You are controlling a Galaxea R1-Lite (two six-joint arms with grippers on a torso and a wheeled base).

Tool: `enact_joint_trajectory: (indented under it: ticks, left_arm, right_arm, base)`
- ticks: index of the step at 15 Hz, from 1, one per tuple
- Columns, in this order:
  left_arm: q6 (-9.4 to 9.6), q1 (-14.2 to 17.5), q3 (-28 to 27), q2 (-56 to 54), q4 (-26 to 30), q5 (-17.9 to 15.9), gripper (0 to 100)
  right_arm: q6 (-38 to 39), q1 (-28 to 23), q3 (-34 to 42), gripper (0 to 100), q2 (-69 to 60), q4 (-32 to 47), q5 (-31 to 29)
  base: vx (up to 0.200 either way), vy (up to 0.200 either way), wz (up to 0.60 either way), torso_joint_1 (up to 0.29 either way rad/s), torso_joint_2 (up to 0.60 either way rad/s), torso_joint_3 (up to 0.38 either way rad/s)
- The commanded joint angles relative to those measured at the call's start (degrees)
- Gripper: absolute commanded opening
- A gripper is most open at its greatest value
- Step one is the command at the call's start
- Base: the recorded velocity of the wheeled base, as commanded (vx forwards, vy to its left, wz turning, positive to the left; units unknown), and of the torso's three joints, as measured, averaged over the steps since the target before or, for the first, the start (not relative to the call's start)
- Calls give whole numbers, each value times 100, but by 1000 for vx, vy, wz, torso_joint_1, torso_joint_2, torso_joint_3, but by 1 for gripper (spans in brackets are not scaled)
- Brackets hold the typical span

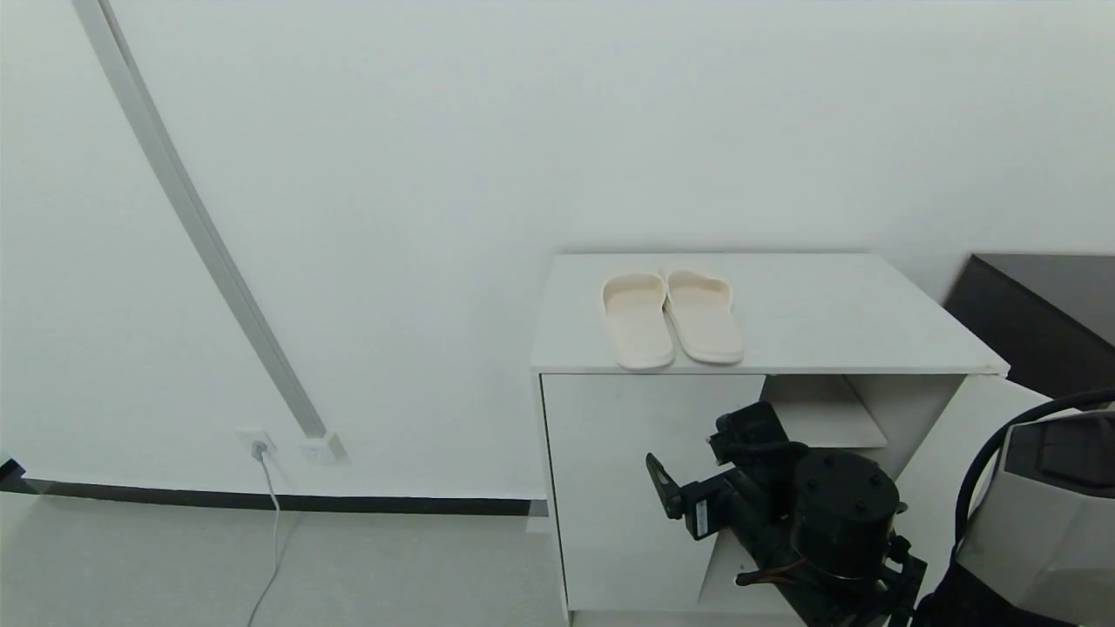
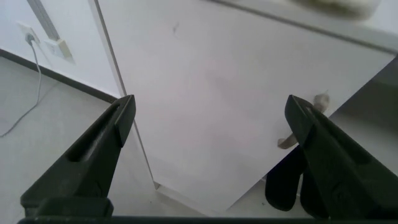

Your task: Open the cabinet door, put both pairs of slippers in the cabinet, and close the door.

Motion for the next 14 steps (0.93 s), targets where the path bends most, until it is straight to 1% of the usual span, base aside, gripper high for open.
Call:
enact_joint_trajectory:
  ticks: [1,4,7,12,14]
  left_arm:
    - [-1,1,-2,-1,-2,0,0]
    - [-1,1,-2,-1,-2,0,0]
    - [-1,1,-2,-1,-2,0,0]
    - [-1,1,-2,-1,-2,0,0]
    - [-1,1,-2,-1,-2,0,0]
  right_arm:
    - [-6,10,2,100,1,-6,2]
    - [-6,10,2,100,-8,-6,2]
    - [-6,10,2,100,-8,-6,2]
    - [-94,-16,-16,100,-8,-120,19]
    - [-296,-95,-183,100,-69,-190,98]
  base:
    - [0,0,0,261,-593,-330]
    - [0,0,0,246,-569,-310]
    - [0,0,0,194,-422,-237]
    - [0,0,0,171,-374,-202]
    - [0,0,0,73,-156,-63]
